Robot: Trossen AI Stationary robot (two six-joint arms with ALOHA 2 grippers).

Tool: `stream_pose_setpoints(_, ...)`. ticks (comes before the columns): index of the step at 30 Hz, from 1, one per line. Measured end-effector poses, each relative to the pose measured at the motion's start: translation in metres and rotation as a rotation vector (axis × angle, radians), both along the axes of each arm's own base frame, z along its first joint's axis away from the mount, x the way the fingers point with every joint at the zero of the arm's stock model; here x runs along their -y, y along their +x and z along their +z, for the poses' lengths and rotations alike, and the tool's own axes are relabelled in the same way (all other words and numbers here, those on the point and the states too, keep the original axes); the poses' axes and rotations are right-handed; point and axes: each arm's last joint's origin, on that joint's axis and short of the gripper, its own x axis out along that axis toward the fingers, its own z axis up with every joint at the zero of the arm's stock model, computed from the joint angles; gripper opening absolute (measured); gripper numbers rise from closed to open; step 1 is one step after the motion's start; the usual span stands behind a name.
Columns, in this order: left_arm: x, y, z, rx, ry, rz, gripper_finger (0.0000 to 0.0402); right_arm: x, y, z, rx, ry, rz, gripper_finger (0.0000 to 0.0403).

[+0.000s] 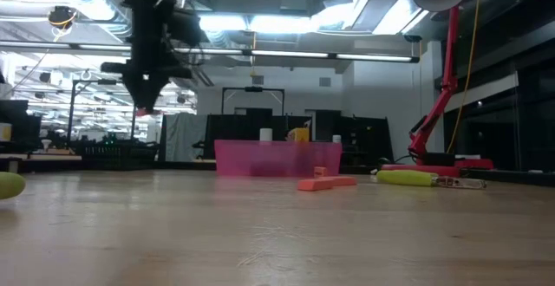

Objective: Pick & Place School Supplies
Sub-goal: Put the orange eraser into the black bin

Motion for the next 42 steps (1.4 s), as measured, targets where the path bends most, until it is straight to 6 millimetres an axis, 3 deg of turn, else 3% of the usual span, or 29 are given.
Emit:
stream_pose_setpoints(10,-0.055,-0.048,-0.013,0.043,-0.015,0.216,0.0065,0.000,0.000,0.000,0.017,0.035,-0.012,0.0121)
stream_pose_setpoints(15,-0.065,-0.045,-0.022,0.051,-0.018,0.214,0.0086,0.001,0.000,0.000,0.028,0.045,-0.030,0.0121)
stream_pose_setpoints(24,-0.066,-0.043,-0.021,0.010,0.046,0.232,0.0195,0.002,-0.001,0.001,0.043,0.041,-0.071,0.0121)
stream_pose_setpoints(28,-0.063,-0.034,-0.020,0.114,0.011,0.183,0.0216,0.002,-0.001,0.001,0.042,0.038,-0.071,0.0121)
stream_pose_setpoints(31,-0.050,-0.005,-0.012,0.294,-0.023,0.020,0.0216,0.002,-0.001,0.001,0.042,0.036,-0.075,0.0121)
stream_pose_setpoints(35,-0.012,0.044,0.000,0.431,0.011,-0.170,0.0207,0.002,-0.001,0.001,0.045,0.029,-0.090,0.0121)
stream_pose_setpoints(38,0.028,0.081,0.002,0.482,0.006,-0.282,0.0203,0.002,-0.001,0.001,0.046,0.028,-0.092,0.0121)
stream_pose_setpoints(42,0.088,0.124,-0.011,0.493,-0.002,-0.386,0.0205,0.002,-0.001,0.001,0.043,0.022,-0.091,0.0121)
